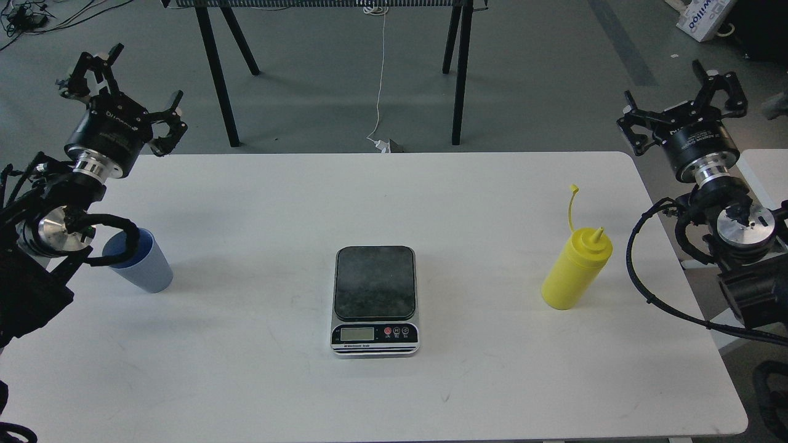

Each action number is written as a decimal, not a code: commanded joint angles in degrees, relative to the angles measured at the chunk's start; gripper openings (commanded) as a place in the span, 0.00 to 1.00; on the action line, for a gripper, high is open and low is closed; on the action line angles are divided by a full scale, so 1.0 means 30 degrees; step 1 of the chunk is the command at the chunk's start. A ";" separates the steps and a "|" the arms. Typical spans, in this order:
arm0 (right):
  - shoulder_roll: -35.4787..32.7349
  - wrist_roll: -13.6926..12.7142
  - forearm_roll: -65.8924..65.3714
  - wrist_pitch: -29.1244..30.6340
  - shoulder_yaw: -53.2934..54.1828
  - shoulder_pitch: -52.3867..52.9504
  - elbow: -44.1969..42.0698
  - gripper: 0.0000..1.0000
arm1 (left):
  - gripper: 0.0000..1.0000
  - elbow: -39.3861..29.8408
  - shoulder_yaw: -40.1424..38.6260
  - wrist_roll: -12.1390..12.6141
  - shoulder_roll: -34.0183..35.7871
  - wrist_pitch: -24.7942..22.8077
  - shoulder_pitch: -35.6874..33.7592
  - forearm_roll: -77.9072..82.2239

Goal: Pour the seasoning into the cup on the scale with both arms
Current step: 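Lower the left gripper around the blue cup and close it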

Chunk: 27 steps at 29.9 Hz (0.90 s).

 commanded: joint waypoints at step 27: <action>-0.1387 0.0029 0.0018 0.0000 -0.0066 -0.2371 0.2327 1.00 | 0.97 -0.8368 0.1785 -0.0315 0.9529 0.0133 0.1371 1.5134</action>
